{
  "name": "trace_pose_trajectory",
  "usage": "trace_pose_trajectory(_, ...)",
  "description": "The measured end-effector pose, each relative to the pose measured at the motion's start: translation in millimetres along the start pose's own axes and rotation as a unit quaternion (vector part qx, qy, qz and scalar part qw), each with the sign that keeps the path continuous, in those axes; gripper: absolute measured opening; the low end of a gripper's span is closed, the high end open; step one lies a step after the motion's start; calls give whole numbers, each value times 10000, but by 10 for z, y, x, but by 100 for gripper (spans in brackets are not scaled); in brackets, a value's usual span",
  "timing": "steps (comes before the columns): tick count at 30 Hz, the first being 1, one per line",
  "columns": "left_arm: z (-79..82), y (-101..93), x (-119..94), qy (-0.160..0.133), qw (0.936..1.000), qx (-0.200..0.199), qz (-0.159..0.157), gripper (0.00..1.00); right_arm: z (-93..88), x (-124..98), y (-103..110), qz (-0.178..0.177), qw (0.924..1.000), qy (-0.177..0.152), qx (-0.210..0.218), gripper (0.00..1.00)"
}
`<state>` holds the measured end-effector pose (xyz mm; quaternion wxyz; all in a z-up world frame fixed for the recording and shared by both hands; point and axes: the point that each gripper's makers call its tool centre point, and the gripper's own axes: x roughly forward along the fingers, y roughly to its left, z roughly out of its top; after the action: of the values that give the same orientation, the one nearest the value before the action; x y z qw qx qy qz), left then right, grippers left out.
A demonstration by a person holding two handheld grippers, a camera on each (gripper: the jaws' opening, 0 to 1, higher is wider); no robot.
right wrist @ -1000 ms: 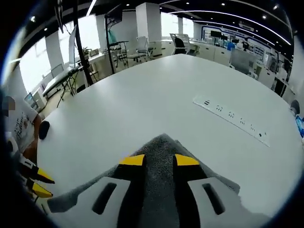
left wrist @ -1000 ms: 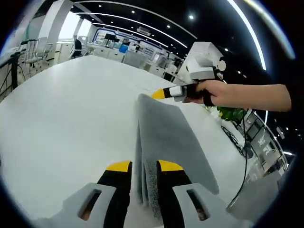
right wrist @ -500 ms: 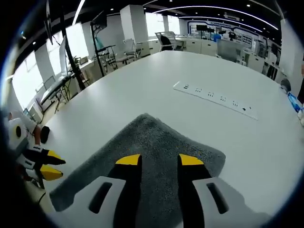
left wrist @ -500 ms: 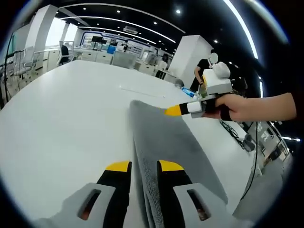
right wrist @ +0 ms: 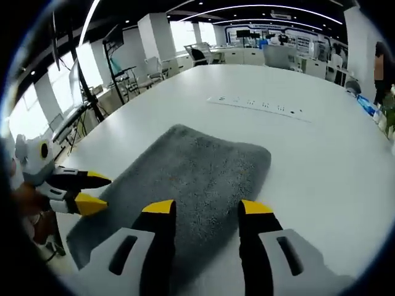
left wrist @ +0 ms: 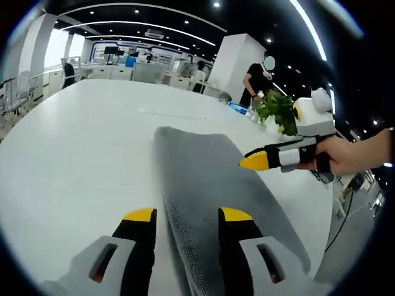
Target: Fold the towel on the table until its edges align and the towel forms a compact rectangular stack.
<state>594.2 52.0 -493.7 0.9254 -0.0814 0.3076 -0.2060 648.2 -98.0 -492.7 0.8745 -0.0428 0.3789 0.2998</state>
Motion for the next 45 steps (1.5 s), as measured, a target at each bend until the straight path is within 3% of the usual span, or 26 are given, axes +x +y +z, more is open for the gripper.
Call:
trace_pose_trajectory(3, 4, -8, 26, 8, 10000, 29, -17, 41, -88, -26, -9, -48, 9999, 122, -107, 39)
trace_pose_trajectory(10, -27, 23, 65, 93, 9999, 17, -56, 39, -208, -100, 29, -11, 9998, 152, 135, 39)
trace_pose_trajectory(14, -78, 45, 42, 129, 9999, 102, -48, 26, -292, -120, 27, 1, 9993, 136, 351, 36)
trace_pose_trajectory(18, -114, 27, 35, 172, 9998, 65, -81, 25, -377, -157, 74, 46, 9987, 140, 496, 33)
trace_pose_trajectory(25, -145, 5, 43, 262, 9996, 15, -73, 24, -387, -120, 95, 158, 9982, 82, 565, 22)
trace_pose_trajectory(34, -158, 16, 54, 337, 9993, -153, 96, 20, -426, -147, 150, 282, 9954, 59, 916, 15)
trace_pose_trajectory(39, -173, -55, 76, 406, 9988, 17, 267, 15, -430, -148, 129, 315, 9958, -9, 861, 11)
trace_pose_trajectory(45, -196, -97, 106, 456, 9986, -124, 216, 14, -445, -173, 60, 219, 9970, -27, 736, 9)
